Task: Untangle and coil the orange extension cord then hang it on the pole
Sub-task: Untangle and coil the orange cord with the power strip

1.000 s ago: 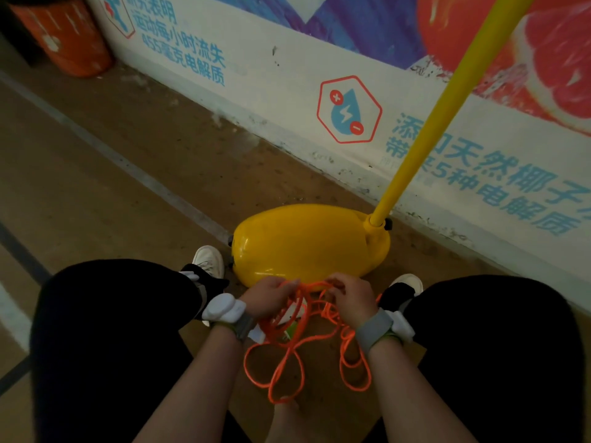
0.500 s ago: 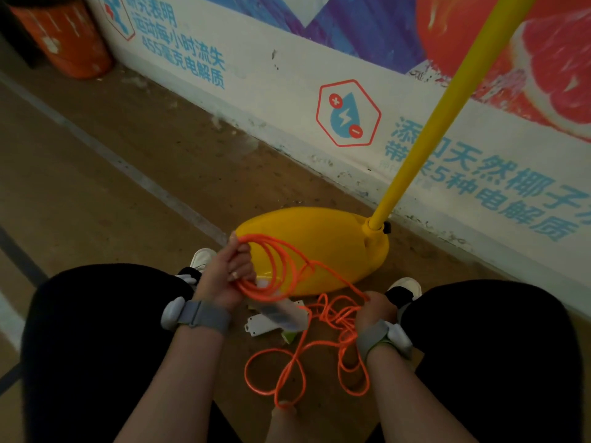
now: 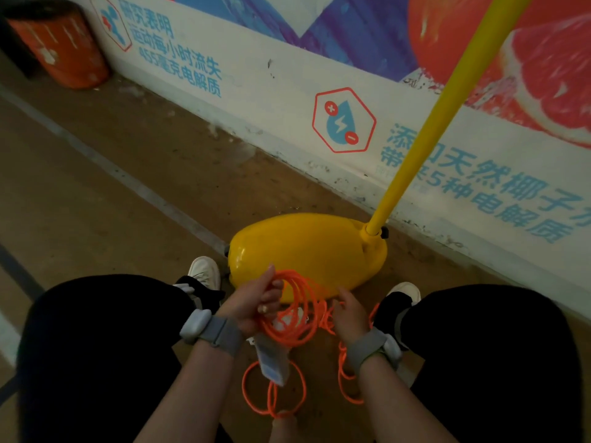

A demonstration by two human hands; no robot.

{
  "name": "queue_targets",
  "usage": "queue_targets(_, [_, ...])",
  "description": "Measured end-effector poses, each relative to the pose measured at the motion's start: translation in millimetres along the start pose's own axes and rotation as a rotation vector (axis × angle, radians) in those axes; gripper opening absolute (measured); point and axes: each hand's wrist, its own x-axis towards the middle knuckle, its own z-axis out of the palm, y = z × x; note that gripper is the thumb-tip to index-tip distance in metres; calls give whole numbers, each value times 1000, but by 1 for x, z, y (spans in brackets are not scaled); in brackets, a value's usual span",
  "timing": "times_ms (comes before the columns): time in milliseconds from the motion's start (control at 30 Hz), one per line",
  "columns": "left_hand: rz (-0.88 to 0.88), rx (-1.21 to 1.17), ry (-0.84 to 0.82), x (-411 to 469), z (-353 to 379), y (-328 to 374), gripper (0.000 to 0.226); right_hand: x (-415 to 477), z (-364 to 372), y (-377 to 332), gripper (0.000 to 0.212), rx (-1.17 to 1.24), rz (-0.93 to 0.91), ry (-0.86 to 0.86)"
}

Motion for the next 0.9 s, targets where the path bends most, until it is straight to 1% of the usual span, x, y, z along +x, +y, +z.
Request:
queue_targets(33, [-15, 60, -21, -1, 2, -3, 44, -6, -1, -14, 39, 17, -75, -73])
queue_targets(100, [-60, 102, -116, -3, 2, 0, 43, -19, -3, -38, 34, 191, -73, -285])
queue_targets(167, [-85, 77, -260, -8, 0, 5, 40, -24, -2, -41, 29, 318, -22, -412])
queue_targets(233, [-99, -10, -436, -12, -3, 12, 40, -29, -3, -41, 27, 265, 40, -482])
queue_targets(300, [-85, -130, -595, -11, -8, 15, 38, -31, 0, -39, 24, 16, 56, -520])
queue_targets(333, [-80, -204, -674, -9, -11, 16, 40, -30, 3, -37, 28, -63, 18, -508])
queue_targets(367, [-70, -265, -717, -7, -14, 17, 43, -29, 5, -37, 29, -20, -12, -507])
queue_targets(400, [-43, -294, -710, -7, -16, 17, 46, -31, 5, -39, 30, 60, -20, -508])
queue_targets(433, [-12, -293, -659, -6, -17, 16, 48, -31, 4, -40, 32, 140, 8, -502])
queue_targets(467, [34, -255, -567, -6, -18, 16, 48, -30, 3, -41, 29, 184, 26, -476])
queue_targets(533, [148, -154, -335, -11, -13, 14, 47, -25, -4, -37, 15, 247, 39, -389])
queue_targets(600, [272, -128, -141, -11, -12, 17, 43, -21, -7, -35, 20, 315, 38, -313])
queue_targets(633, [333, -163, -60, -11, -15, 20, 42, -21, -8, -36, 22, 382, 65, -318])
queue_targets(700, [449, -368, 72, -11, -27, 29, 47, -19, -7, -35, 29, 543, 162, -361])
queue_targets(733, [494, -502, 143, -11, -34, 32, 51, -18, -6, -34, 32, 566, 205, -352])
queue_targets(800, [569, -705, 274, -12, -48, 37, 56, -15, -4, -25, 29, 463, 249, -313])
queue_targets(833, [595, -752, 320, -11, -52, 37, 55, -12, -4, -17, 28, 402, 276, -246])
queue_targets(900, [630, -762, 381, -10, -58, 37, 49, -8, -13, 3, 28, 407, 427, -47])
